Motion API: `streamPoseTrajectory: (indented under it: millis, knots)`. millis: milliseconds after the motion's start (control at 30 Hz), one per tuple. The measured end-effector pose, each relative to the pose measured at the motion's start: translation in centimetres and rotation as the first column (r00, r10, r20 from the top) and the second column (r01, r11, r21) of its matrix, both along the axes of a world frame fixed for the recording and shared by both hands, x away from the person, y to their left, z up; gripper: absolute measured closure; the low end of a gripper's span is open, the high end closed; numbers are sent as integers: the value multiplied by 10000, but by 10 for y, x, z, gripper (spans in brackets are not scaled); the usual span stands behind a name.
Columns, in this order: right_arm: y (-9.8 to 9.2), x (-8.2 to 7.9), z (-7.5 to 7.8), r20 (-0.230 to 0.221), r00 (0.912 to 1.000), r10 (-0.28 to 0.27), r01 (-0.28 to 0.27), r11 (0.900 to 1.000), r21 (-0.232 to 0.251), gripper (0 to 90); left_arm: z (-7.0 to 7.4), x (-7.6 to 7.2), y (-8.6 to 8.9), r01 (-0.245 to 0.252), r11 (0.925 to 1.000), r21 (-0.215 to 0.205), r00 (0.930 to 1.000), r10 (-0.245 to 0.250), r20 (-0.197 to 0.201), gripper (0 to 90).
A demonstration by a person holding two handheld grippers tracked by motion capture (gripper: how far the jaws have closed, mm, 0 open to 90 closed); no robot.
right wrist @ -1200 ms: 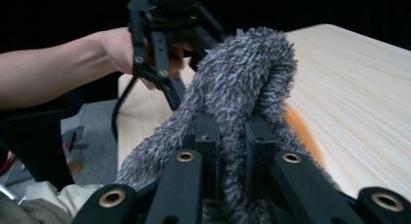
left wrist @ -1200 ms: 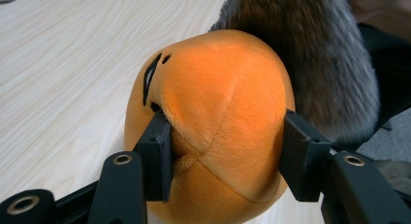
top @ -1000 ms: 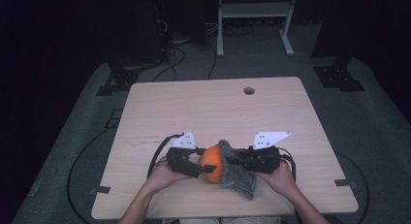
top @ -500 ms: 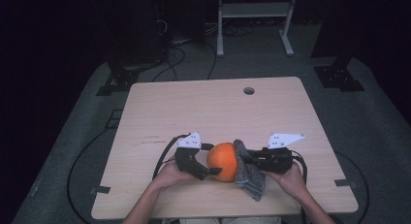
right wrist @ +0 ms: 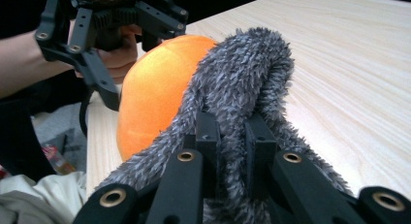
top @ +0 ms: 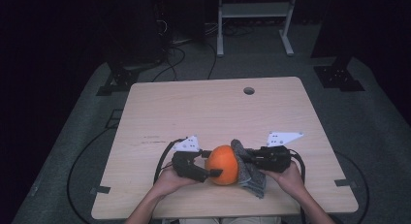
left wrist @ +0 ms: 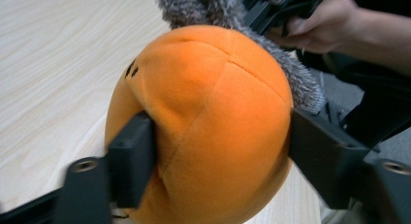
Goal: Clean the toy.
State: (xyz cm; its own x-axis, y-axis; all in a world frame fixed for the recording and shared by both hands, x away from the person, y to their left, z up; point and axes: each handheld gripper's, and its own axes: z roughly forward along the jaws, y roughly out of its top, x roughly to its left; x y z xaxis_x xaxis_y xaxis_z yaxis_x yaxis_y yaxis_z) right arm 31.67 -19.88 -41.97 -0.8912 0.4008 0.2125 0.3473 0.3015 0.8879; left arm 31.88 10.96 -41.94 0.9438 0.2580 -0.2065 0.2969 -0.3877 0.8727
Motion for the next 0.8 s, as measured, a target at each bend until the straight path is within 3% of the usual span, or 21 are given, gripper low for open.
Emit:
streamPoseTrajectory:
  millis: [67,133,200,300,333,433,600,667,700,733,800]
  knots:
    - [-2,0,0,64,10000,-26,27,9999,-127,792,-5,4,2,-107,9999,-54,9999,107,80,65]
    - [-1,0,0,45,10000,58,-58,9999,-123,791,-10,7,0,-244,9997,89,9995,242,192,35]
    - [0,0,0,92,9999,118,-117,9998,-129,791,-14,10,-3,-66,9999,117,10000,66,-15,28]
    - [0,0,-1,56,9999,129,-128,9997,-189,790,-14,8,-6,99,9999,41,9997,-99,226,147]
    - [-1,0,-1,6,9998,179,-179,9996,-195,790,-11,3,-5,85,9997,238,9976,-101,680,235]
    - [-3,-2,4,106,9998,194,-193,9998,-99,791,-5,0,-2,-247,9990,371,9961,215,858,364]
    - [6,-10,29,1040,9936,431,-476,9980,407,792,1,-8,-6,-930,9900,1059,9806,726,1820,399]
    - [21,-15,38,1465,9866,725,-755,9970,148,792,1,-12,-9,-886,9901,1085,9736,631,2194,404]
    - [28,-16,39,1584,9840,812,-789,9967,-204,792,2,-14,-11,-853,9881,1278,9687,522,2427,406]
    - [34,-16,37,1668,9822,863,-766,9950,-633,793,1,-15,-12,-847,9867,1388,9677,482,2475,409]
    - [34,-13,31,1489,9856,800,-699,9950,-717,795,-2,-14,-9,-823,9882,1289,9724,513,2277,410]
